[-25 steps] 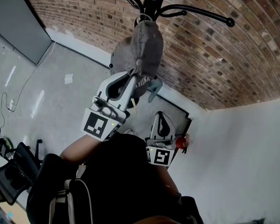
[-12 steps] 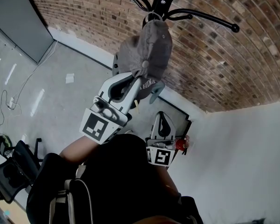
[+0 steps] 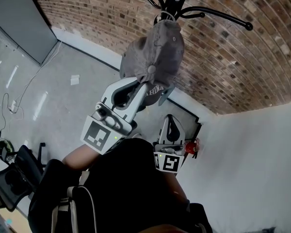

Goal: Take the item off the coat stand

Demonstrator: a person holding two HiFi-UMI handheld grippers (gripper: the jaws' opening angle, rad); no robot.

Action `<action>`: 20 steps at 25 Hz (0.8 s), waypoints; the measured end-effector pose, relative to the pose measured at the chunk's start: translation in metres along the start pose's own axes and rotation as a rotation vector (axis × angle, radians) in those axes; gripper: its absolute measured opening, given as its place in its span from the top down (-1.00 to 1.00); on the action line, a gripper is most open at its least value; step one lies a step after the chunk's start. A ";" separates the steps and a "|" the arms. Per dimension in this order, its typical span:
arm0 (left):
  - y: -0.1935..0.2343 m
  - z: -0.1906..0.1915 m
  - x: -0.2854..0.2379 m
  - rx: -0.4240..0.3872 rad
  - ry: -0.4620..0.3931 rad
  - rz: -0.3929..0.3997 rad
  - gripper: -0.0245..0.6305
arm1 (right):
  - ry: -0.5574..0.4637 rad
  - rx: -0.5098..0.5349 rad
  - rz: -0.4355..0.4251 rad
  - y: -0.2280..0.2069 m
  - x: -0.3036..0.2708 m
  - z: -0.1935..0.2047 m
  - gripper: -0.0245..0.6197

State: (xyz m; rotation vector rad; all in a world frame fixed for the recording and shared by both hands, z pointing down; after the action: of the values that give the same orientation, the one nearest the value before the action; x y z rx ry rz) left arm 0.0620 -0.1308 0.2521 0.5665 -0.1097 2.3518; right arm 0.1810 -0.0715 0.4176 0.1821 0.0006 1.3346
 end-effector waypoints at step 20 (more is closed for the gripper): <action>0.014 -0.005 0.083 0.082 0.111 0.074 0.81 | 0.026 0.002 0.033 0.087 0.022 -0.034 0.86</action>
State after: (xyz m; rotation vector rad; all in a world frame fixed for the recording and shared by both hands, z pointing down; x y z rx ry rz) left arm -0.0034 -0.0890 0.2840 0.4771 0.0174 2.4630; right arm 0.0980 -0.0269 0.3980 0.1670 0.0213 1.3699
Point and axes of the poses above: the fingertips, and each gripper's own axes: x backward along the fingers, y to its left, z out of its underside, the point moved 1 cm from there along x, backward along the fingers, and after that the axes turned 3 degrees about x, right-handed, at the moved point
